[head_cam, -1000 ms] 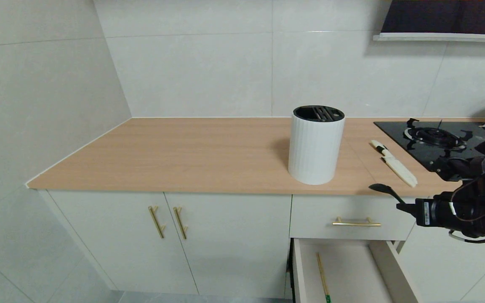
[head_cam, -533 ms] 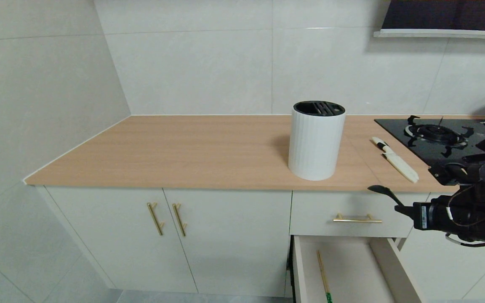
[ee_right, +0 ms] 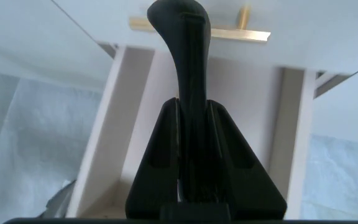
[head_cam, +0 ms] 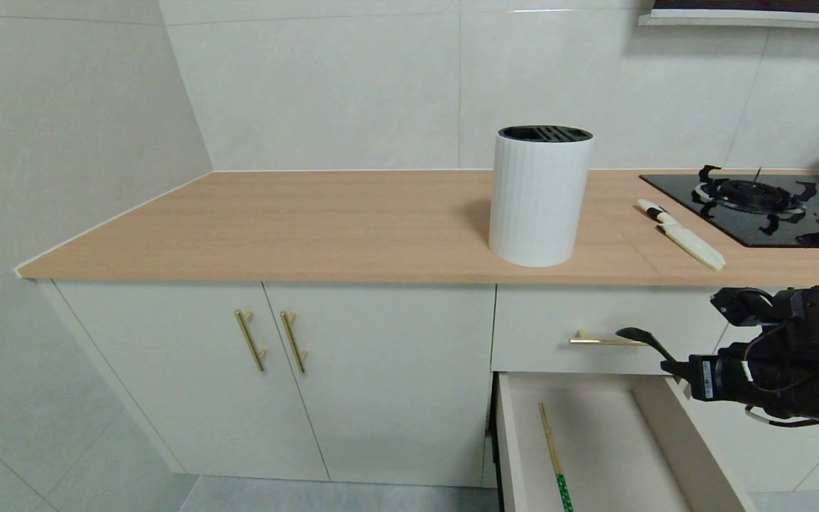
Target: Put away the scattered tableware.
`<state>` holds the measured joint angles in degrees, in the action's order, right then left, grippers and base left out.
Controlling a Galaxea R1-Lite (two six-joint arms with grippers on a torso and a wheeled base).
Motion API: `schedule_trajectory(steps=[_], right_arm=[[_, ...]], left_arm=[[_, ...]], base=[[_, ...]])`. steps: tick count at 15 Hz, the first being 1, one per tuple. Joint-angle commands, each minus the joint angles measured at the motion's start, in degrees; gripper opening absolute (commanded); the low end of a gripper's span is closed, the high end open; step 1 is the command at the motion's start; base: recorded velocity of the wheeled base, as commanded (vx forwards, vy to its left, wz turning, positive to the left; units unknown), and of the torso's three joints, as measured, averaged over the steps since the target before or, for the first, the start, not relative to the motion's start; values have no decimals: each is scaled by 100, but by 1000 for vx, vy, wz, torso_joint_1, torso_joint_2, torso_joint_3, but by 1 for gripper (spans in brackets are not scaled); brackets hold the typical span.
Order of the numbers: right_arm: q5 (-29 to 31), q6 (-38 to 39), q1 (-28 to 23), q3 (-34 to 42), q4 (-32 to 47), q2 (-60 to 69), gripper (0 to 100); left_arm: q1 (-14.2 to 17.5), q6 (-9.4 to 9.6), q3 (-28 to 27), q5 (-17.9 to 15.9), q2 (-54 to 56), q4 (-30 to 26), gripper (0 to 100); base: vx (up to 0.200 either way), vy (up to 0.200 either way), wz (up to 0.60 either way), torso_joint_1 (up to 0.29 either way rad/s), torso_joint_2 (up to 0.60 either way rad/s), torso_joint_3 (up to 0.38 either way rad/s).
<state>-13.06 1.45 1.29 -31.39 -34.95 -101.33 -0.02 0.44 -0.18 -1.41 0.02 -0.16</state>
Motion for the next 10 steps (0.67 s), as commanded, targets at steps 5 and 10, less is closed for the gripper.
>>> schedule_trajectory(steps=[5,10], right_arm=[[14,-13,-15,19,-442,-502,0],[22,-4,-33,124,-1005,-880,0]], left_arm=[[2,0,1,10,-2,-2,100],[2,0,1,1,-2,-2,100]], base=[[0,0,0,-164,473,293],[0,0,0,-128,459,325]])
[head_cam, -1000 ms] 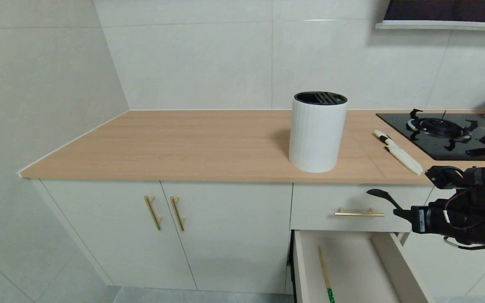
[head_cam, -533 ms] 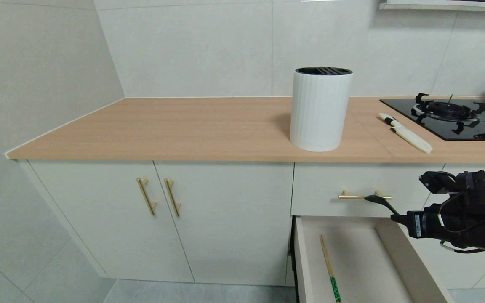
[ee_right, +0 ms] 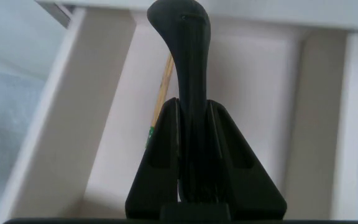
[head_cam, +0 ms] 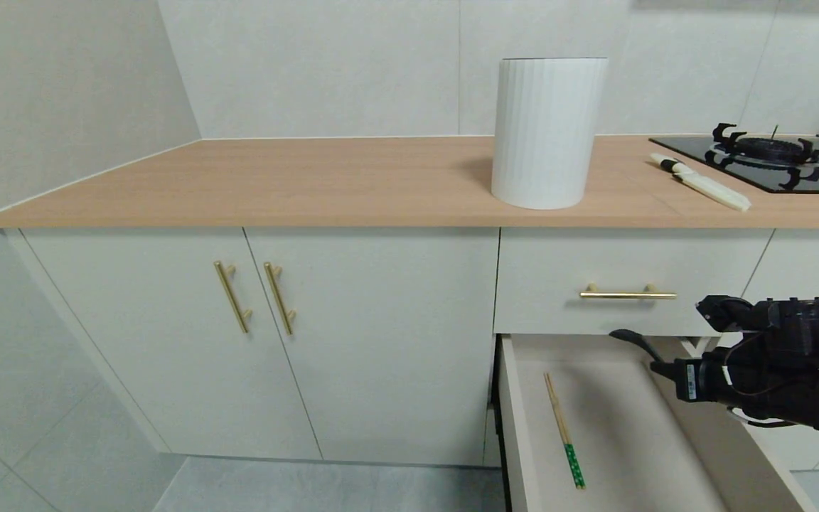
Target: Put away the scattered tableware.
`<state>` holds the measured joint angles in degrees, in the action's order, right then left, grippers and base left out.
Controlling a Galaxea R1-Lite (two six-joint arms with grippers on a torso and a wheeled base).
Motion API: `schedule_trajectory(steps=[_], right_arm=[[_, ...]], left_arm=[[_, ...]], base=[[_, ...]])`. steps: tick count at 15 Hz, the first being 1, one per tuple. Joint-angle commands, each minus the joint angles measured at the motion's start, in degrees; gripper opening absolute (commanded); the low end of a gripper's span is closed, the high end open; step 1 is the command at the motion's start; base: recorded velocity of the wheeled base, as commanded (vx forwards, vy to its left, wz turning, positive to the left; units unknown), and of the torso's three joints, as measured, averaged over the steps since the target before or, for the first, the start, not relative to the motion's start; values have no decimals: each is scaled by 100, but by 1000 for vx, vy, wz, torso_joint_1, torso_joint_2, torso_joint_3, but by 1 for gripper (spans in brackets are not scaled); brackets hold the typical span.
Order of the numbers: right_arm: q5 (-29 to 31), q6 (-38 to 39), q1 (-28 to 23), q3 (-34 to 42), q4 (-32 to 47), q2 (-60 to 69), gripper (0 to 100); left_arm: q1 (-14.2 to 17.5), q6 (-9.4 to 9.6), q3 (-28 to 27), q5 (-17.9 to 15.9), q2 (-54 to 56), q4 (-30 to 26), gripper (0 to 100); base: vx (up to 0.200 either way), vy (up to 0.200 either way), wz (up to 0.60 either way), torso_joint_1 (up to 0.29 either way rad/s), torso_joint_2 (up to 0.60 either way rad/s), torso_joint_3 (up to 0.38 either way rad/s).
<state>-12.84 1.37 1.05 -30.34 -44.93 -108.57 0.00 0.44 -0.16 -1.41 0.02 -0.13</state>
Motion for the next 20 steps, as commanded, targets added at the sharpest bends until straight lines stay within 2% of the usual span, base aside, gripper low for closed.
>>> schedule_trajectory(steps=[1,7,10,12,15,20], right_arm=[[0,4,-8,28,-86,-191,0],[-8,4,-8,72,-244,-349,0],[62,-5,18,81,-780,-718,0],[633,171,159,-16,-1281,-1298,0],[1152,294,264,-200,-1545,-2063,0],[1662,277,449,-288,-1949,-2740,0]], left_arm=[[0,0,-2,1,-2,-4,100],[0,0,-2,10,-2,-4,100],[0,0,-2,1,-2,-4,100],[0,0,-2,10,-2,-4,100],[0,0,-2,1,-2,-4,100],[0,0,-2,1,-2,-4,100]], base=[[0,0,0,-100,442,339],[0,0,0,-28,137,103],[0,0,0,0,0,0],[0,0,0,0,0,0],[0,0,0,0,0,0],[0,0,0,0,0,0]])
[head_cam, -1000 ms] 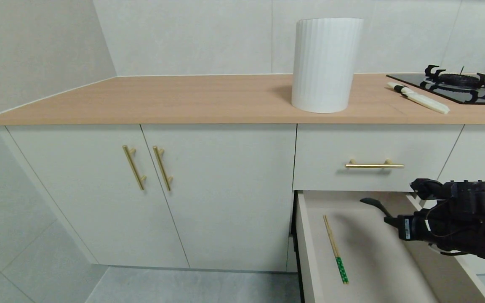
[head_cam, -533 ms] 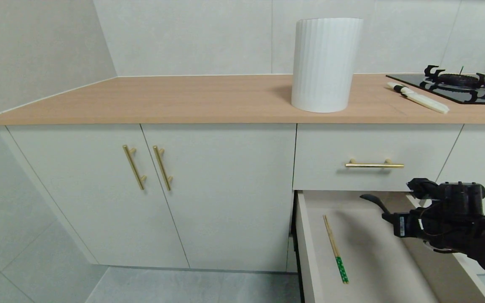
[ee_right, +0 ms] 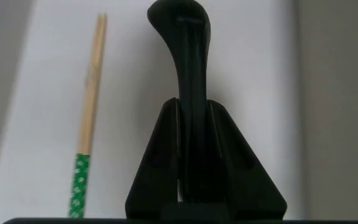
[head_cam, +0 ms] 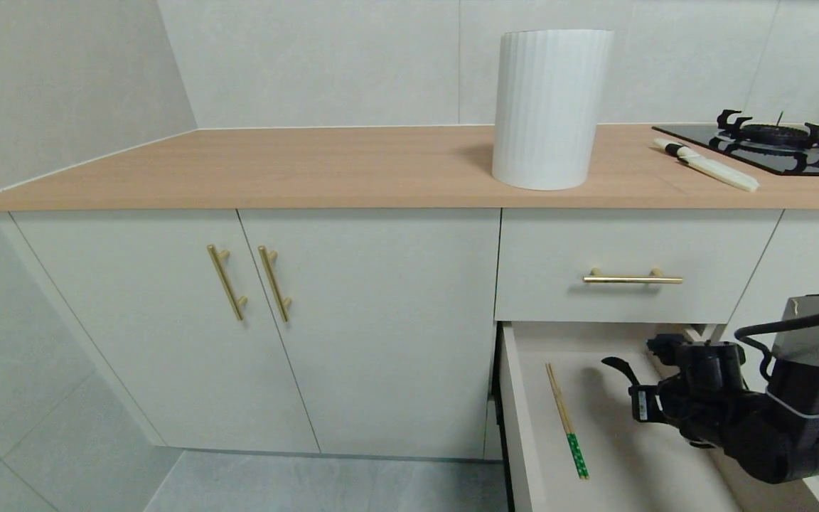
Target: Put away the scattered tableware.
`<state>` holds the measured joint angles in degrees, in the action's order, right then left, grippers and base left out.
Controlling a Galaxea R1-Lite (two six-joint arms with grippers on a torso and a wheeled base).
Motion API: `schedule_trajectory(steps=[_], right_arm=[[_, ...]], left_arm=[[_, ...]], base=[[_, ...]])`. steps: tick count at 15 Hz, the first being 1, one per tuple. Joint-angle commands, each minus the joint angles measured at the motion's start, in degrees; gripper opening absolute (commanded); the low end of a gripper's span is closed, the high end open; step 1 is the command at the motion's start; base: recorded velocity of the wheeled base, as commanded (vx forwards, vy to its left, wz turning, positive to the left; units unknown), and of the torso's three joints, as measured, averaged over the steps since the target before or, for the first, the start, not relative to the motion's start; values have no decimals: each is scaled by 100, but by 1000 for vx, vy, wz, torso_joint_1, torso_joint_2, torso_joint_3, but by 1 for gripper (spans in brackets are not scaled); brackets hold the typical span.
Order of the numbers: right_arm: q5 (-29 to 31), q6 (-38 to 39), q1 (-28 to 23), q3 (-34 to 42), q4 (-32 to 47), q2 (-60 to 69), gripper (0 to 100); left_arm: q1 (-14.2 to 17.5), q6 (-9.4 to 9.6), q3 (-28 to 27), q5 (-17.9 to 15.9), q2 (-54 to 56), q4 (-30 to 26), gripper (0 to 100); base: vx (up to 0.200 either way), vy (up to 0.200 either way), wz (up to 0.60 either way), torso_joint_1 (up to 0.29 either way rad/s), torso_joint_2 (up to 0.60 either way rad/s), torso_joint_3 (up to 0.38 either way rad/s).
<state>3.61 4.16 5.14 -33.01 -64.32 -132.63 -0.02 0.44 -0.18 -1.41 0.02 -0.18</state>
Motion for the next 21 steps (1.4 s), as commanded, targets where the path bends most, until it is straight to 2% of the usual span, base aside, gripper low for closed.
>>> schedule_trajectory(steps=[1,6,14,15,21], right_arm=[[105,-11,66,-39,-125,-500,0],[430,-11,154,-206,-142,-738,0],[509,-11,189,-294,-142,-869,0],[509,-11,189,-294,-142,-869,100],[509,-3,189,-294,-151,-834,100]], left_arm=[[2,0,1,1,-2,1,100],[2,0,1,1,-2,1,100],[2,0,1,1,-2,1,100],[2,0,1,1,-2,1,100],[-6,0,1,1,-2,1,100]], base=[[0,0,0,0,0,0],[0,0,0,0,0,0],[0,0,0,0,0,0],[0,0,0,0,0,0],[0,0,0,0,0,0]])
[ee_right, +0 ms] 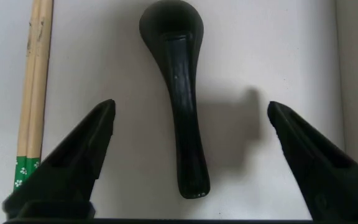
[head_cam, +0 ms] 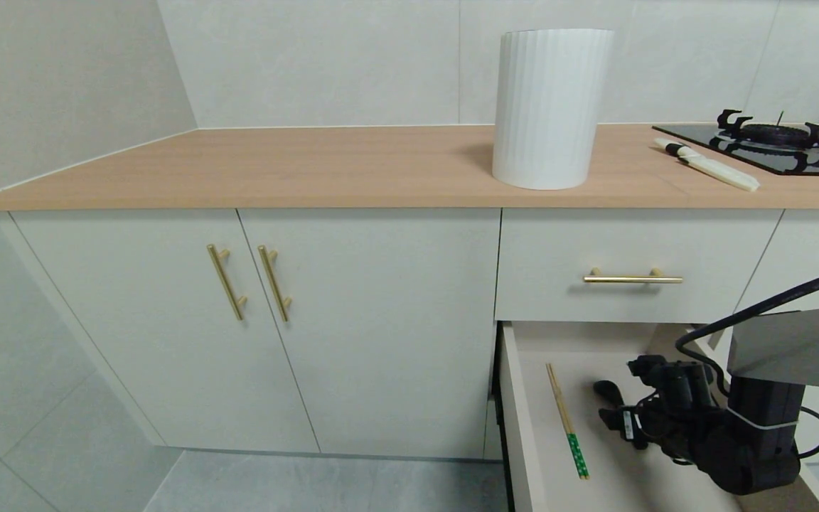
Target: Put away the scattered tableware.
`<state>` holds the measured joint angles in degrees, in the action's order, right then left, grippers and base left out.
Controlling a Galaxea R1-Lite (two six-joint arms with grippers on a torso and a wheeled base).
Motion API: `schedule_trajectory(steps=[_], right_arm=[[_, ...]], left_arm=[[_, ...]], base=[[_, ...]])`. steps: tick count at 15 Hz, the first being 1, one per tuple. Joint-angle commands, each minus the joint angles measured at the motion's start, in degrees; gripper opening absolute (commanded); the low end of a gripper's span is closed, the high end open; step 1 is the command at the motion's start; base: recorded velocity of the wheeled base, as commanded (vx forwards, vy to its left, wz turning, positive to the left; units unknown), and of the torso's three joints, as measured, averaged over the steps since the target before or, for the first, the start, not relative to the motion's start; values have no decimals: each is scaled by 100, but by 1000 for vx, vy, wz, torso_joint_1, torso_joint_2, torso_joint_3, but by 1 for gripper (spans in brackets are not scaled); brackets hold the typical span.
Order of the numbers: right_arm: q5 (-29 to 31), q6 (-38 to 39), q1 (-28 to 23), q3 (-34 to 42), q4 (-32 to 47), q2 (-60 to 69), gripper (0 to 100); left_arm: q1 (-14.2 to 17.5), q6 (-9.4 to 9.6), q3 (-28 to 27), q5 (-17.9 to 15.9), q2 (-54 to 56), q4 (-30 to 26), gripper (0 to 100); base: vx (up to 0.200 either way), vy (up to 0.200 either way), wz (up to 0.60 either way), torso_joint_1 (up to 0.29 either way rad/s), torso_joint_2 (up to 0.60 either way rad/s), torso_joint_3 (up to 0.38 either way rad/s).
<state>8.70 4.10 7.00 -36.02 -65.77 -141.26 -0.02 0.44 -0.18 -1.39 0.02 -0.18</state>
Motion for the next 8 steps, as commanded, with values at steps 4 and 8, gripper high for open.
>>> schedule_trajectory(steps=[4,8], right_arm=[[-18,30,-5,254,55,1013,100],[-202,65,100,456,1057,2727,100]], left_arm=[[2,0,1,-2,-2,1,100],[2,0,1,-2,-2,1,100]], base=[[0,0,0,0,0,0],[0,0,0,0,0,0]])
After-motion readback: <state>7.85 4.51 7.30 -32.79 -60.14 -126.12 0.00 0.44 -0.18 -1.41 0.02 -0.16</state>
